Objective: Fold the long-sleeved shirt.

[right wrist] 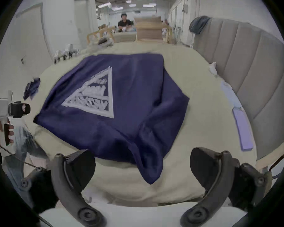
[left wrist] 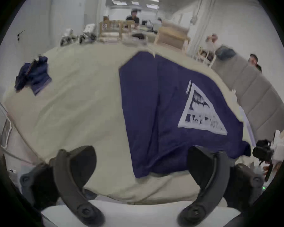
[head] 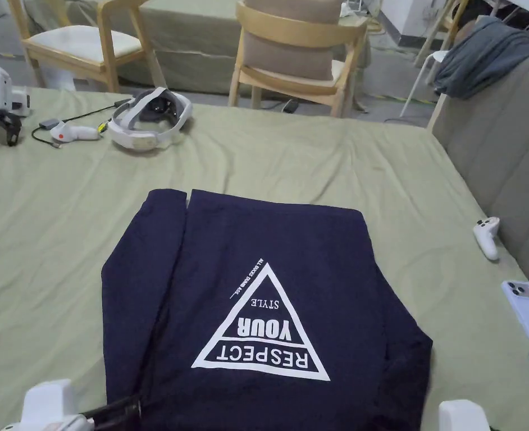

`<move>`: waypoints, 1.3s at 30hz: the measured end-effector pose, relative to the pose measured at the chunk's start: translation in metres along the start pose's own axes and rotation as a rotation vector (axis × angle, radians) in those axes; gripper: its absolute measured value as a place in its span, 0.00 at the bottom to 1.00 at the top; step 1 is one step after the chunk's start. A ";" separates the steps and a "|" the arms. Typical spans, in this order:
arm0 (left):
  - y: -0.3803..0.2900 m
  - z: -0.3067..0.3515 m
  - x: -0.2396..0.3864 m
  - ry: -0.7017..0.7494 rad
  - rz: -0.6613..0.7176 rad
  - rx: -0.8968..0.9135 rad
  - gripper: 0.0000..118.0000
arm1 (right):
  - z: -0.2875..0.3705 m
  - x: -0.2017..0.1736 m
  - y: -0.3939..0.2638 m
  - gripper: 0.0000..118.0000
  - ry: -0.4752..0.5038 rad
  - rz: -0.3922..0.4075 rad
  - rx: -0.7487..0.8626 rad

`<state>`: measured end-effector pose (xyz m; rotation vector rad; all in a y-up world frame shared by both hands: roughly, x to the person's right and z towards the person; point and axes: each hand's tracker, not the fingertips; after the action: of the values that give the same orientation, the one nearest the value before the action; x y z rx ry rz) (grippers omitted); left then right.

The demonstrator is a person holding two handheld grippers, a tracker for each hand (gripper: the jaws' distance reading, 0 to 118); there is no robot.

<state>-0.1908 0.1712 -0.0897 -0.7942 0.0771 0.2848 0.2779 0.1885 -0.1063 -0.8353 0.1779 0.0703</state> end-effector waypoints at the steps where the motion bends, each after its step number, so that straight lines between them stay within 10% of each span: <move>1: 0.012 0.011 -0.002 0.002 0.004 -0.002 0.90 | 0.006 -0.002 0.005 0.98 -0.013 0.002 0.044; 5: 0.031 0.029 0.009 0.050 -0.024 0.067 0.83 | 0.026 -0.016 0.025 0.86 -0.010 -0.105 0.210; 8: 0.030 0.035 0.017 0.055 -0.022 0.164 0.05 | 0.026 -0.029 0.032 0.00 0.081 -0.171 0.305; 10: 0.029 0.033 0.019 0.071 -0.010 0.141 0.04 | 0.015 -0.039 0.035 0.00 -0.006 -0.111 0.320; 13: 0.023 0.028 0.019 0.031 0.009 0.094 0.11 | 0.008 -0.045 0.034 0.00 0.098 -0.143 0.288; 15: 0.014 0.023 0.018 0.051 -0.005 0.047 0.70 | 0.003 -0.049 0.035 0.00 0.072 -0.103 0.288; 18: -0.002 0.007 0.011 0.119 0.017 -0.063 0.94 | 0.003 -0.051 0.034 0.00 0.115 -0.126 0.274; 26: -0.008 -0.035 0.003 0.124 0.177 -0.093 0.89 | -0.005 -0.060 0.035 0.00 0.128 -0.114 0.242; 30: -0.007 -0.050 0.009 0.082 0.107 -0.077 0.67 | -0.010 -0.066 0.035 0.00 0.139 -0.109 0.227; 39: -0.012 -0.068 -0.001 0.042 0.127 -0.014 0.68 | -0.022 -0.078 0.032 0.00 0.171 -0.105 0.184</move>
<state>-0.1859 0.1149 -0.1287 -0.8103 0.1658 0.3894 0.1942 0.1944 -0.1297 -0.6660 0.2969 -0.1154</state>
